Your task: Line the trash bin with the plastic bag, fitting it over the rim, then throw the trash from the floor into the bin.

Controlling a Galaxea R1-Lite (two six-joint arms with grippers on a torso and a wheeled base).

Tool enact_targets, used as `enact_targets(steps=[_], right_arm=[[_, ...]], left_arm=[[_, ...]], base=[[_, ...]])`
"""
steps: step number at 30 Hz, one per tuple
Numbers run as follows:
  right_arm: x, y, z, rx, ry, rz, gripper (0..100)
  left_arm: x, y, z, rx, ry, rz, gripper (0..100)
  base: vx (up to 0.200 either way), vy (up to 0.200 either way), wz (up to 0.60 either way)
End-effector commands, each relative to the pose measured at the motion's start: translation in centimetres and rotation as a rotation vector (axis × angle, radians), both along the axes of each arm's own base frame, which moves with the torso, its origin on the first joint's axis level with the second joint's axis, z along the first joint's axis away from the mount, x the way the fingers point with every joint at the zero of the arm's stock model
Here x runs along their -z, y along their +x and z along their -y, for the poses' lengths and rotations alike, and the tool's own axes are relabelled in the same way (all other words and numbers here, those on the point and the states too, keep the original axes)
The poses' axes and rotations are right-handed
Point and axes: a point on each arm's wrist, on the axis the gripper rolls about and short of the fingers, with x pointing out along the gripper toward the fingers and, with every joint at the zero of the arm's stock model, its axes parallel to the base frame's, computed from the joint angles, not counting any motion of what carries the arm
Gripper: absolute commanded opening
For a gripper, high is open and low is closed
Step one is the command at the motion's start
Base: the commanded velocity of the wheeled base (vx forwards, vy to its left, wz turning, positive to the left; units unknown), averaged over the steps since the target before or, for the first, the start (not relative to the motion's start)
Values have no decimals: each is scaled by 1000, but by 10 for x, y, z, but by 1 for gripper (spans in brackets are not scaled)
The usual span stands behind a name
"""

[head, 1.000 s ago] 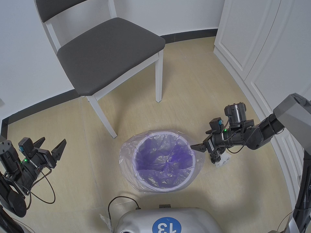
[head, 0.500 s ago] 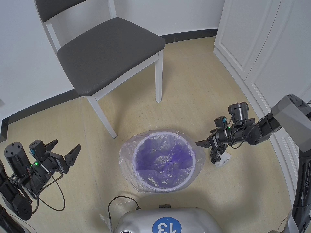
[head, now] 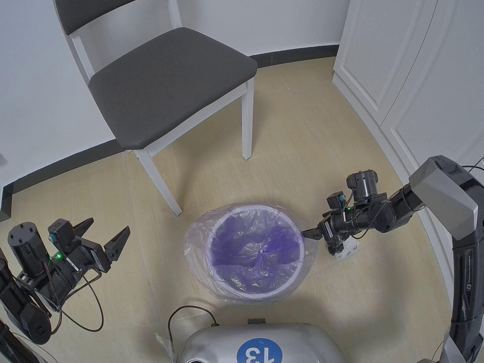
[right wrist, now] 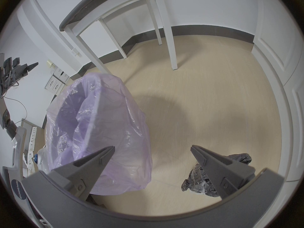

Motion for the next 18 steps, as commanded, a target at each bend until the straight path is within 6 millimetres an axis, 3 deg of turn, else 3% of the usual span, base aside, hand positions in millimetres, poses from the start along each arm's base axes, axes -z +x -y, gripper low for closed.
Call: enact_targets(steps=[1,10,18], right_arm=[[19,4,-2,-2,-7,-30,100],[20,4,-3,-6,-6,-27,100],[-34,-18,6,-18,-12,60,100]], left_arm=[[1,-4,5,16,-1,-2,100],[2,-4,11,3,2,-4,100],[2,-4,12,-12,5,-5,100]], base=[[0,0,0],[0,0,0],[0,0,0]])
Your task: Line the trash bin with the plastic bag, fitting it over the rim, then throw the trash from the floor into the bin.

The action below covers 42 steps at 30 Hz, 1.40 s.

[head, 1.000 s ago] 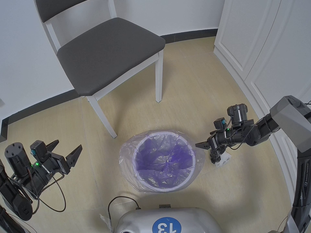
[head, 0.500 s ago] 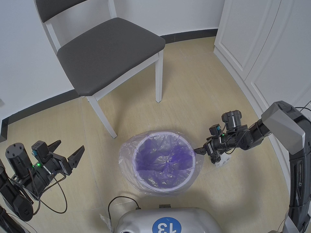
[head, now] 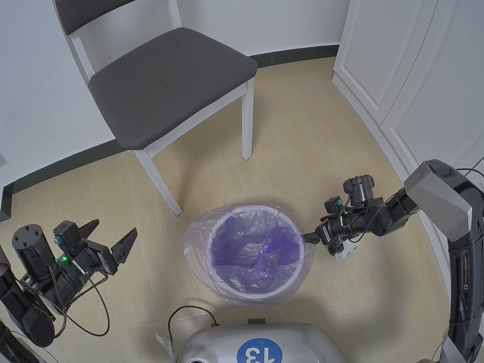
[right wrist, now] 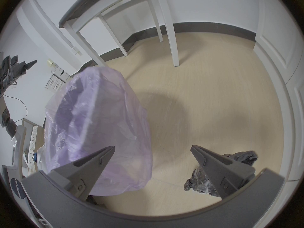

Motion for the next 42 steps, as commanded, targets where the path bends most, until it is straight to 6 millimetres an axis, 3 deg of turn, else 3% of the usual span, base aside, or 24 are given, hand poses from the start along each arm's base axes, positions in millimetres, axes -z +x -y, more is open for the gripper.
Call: enact_targets(steps=[1,8,14,24,42], right_arm=[[-37,-15,7,-11,-6,65,100],[-68,-30,40,-25,-92,178,100],[-74,-16,70,60,-92,200,100],[-20,23,81,120,-77,115,100],[45,45,97,152,-94,-48,100]], left_arm=[[1,-3,0,-8,2,-2,100],[0,-4,0,-9,-4,3,100],[1,-4,3,-17,-1,0,100],[5,-4,14,-47,-37,-29,100],[5,-5,16,-100,-37,-30,100]], base=[[0,0,0],[0,0,0],[0,0,0],[0,0,0],[0,0,0]])
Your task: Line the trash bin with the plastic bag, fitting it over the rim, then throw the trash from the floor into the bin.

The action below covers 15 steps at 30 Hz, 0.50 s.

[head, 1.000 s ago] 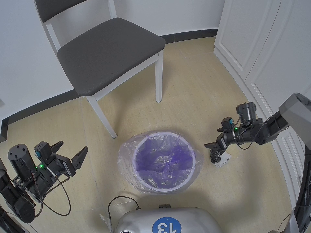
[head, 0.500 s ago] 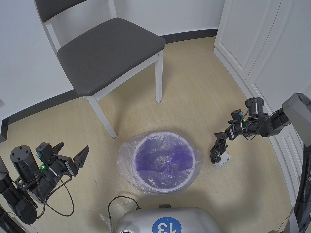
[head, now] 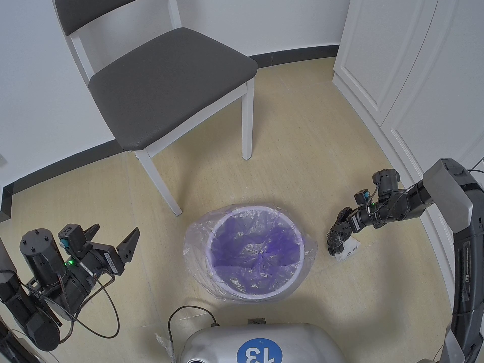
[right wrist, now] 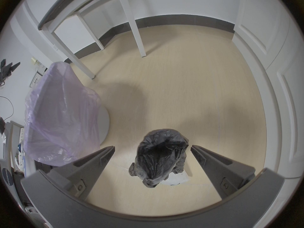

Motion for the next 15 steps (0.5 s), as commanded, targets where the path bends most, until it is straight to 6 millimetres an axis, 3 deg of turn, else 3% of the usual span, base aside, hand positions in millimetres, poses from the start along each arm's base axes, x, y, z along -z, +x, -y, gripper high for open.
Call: enact_targets(steps=[1,11,15], right_arm=[[35,7,3,10,0,-45,100],[72,22,4,84,-72,-27,100],[76,25,4,102,-50,3,100]], left_arm=[[1,-3,1,7,-1,-1,100],[-4,-7,3,-24,-27,21,100],[-3,-7,5,-22,-57,13,100]], base=[[0,0,0],[0,0,0],[0,0,0]])
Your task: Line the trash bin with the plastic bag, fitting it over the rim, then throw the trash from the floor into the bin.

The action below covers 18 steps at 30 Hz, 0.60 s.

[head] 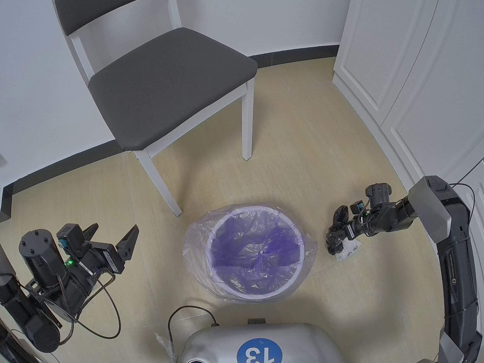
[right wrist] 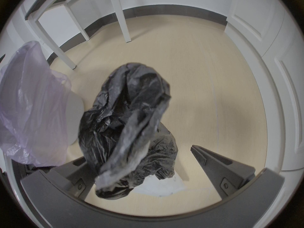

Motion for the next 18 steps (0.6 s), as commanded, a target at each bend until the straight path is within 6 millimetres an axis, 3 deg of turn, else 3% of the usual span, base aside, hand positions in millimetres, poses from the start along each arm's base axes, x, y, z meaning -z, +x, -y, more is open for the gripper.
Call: enact_targets(steps=[1,16,17,18], right_arm=[[22,0,-1,8,17,-21,100],[22,2,-2,-10,85,-20,100],[22,2,-2,-10,85,-20,0],[22,1,-2,-12,87,-20,0]], left_arm=[[1,-4,1,-1,-20,-1,100],[-2,-5,2,-12,-26,11,100],[-2,-5,2,-14,-26,11,100],[-2,-5,2,-14,-26,11,100]], base=[[0,0,0],[0,0,0],[0,0,0],[0,0,0]])
